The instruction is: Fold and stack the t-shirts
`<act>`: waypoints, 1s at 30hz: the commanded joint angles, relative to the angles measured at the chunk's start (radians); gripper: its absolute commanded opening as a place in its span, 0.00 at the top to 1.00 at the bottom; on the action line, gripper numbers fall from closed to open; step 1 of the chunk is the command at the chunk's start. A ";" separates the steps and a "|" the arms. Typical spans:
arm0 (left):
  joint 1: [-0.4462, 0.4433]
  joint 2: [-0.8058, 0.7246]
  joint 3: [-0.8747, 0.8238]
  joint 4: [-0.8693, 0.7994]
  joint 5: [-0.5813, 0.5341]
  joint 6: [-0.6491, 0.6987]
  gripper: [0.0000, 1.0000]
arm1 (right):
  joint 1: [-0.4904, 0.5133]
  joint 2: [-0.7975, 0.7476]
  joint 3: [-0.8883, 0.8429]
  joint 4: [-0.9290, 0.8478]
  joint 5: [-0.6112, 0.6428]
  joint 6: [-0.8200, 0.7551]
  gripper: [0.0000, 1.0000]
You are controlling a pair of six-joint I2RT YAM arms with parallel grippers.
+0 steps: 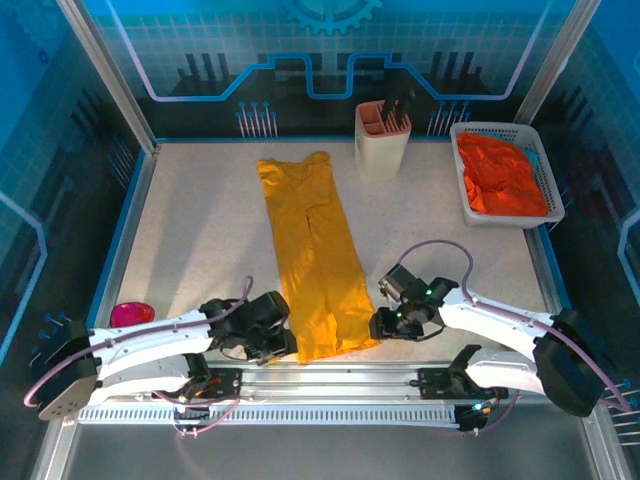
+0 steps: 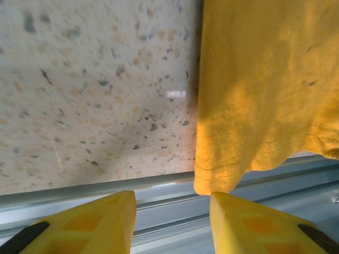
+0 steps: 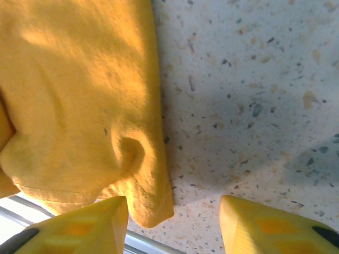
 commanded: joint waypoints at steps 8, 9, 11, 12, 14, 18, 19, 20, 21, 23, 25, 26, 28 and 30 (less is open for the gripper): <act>-0.079 0.166 0.036 0.178 -0.049 -0.123 0.61 | 0.011 0.004 -0.024 0.044 -0.053 0.047 0.57; -0.080 0.172 0.038 0.185 -0.048 -0.125 0.62 | 0.015 0.008 -0.024 0.049 -0.054 0.051 0.57; -0.080 0.181 0.038 0.193 -0.051 -0.124 0.63 | 0.023 0.015 -0.023 0.061 -0.056 0.057 0.57; -0.080 0.183 0.039 0.196 -0.051 -0.124 0.63 | 0.028 0.019 -0.021 0.068 -0.056 0.059 0.57; -0.080 0.183 0.041 0.198 -0.058 -0.125 0.64 | 0.037 0.028 -0.021 0.077 -0.056 0.064 0.58; -0.078 0.186 0.044 0.210 -0.078 -0.125 0.65 | 0.052 0.048 -0.019 0.089 -0.049 0.072 0.59; -0.077 0.187 0.047 0.216 -0.084 -0.125 0.65 | 0.054 0.051 -0.020 0.092 -0.045 0.075 0.61; -0.077 0.190 0.051 0.225 -0.088 -0.125 0.65 | 0.055 0.050 -0.019 0.094 -0.043 0.079 0.64; -0.077 0.197 0.055 0.233 -0.089 -0.125 0.65 | 0.057 0.051 -0.019 0.099 -0.040 0.081 0.68; -0.076 0.214 0.066 0.241 -0.087 -0.125 0.66 | 0.060 0.051 -0.019 0.103 -0.036 0.080 0.70; -0.077 0.232 0.075 0.249 -0.086 -0.120 0.66 | 0.062 0.055 -0.019 0.102 -0.030 0.076 0.72; -0.077 0.240 0.077 0.255 -0.086 -0.117 0.66 | 0.062 0.057 -0.018 0.102 -0.028 0.074 0.73; -0.077 0.248 0.073 0.270 -0.094 -0.114 0.66 | 0.062 0.058 -0.017 0.106 -0.028 0.075 0.75; -0.077 0.253 0.070 0.289 -0.094 -0.105 0.66 | 0.063 0.062 -0.015 0.109 -0.028 0.075 0.75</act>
